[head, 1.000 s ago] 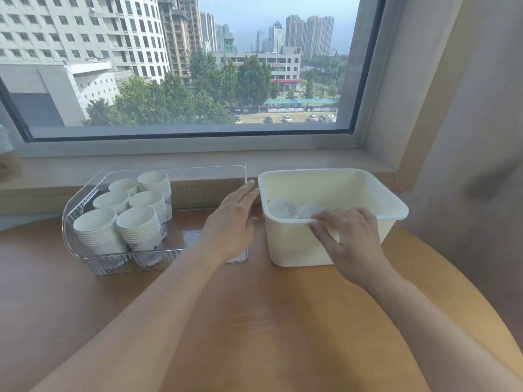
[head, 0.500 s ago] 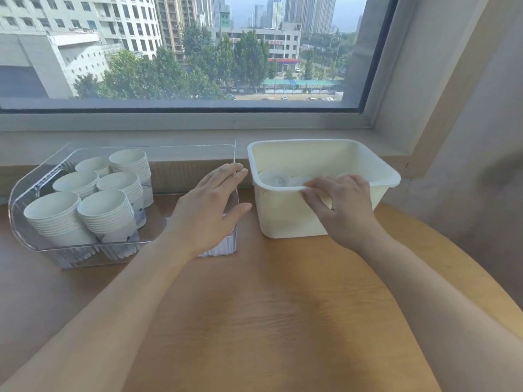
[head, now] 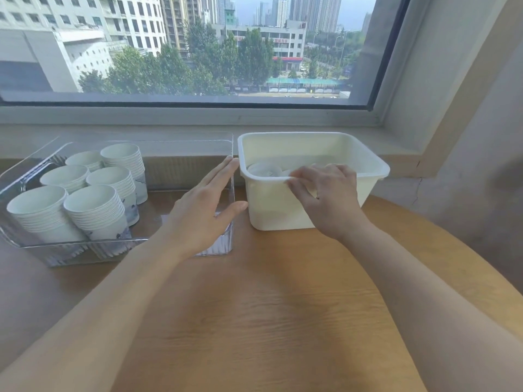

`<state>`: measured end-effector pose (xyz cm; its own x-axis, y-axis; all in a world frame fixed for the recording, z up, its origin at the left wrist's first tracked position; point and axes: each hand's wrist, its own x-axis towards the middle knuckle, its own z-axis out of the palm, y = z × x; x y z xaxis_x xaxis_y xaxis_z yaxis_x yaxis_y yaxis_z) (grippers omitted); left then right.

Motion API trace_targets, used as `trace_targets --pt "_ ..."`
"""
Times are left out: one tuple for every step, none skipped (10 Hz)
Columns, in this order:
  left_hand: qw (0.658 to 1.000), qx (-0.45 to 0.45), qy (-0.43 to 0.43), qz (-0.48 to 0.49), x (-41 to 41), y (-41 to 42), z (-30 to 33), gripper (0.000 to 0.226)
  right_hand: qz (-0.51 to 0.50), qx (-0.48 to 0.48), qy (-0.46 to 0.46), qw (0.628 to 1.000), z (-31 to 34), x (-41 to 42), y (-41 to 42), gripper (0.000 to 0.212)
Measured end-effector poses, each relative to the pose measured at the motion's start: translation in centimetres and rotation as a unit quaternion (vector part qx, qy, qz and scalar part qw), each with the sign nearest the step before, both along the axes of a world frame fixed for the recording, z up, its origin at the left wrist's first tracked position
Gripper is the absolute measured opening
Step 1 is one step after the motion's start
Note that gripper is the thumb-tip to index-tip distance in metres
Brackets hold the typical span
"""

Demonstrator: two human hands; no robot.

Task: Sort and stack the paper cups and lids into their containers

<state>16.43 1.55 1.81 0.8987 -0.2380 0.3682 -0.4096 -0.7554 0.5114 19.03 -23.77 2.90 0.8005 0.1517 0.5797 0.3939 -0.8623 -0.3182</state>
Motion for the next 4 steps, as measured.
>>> trace_targets --pt "1.0 -0.009 0.008 -0.006 0.2 -0.5 0.1 0.077 -0.006 -0.007 0.005 1.0 0.0 0.1 0.7 0.033" --pt "1.0 -0.009 0.018 0.001 0.2 -0.9 0.2 0.077 -0.01 -0.022 0.011 1.0 0.0 -0.2 1.2 0.037" --pt "1.0 0.003 0.017 0.013 -0.4 -1.1 0.7 0.076 0.002 -0.033 0.037 0.999 0.7 -0.6 1.0 0.028" --pt "0.998 0.044 0.016 0.039 -1.5 -1.4 1.5 0.079 -0.009 -0.067 0.091 0.994 1.8 -1.5 1.1 0.032"
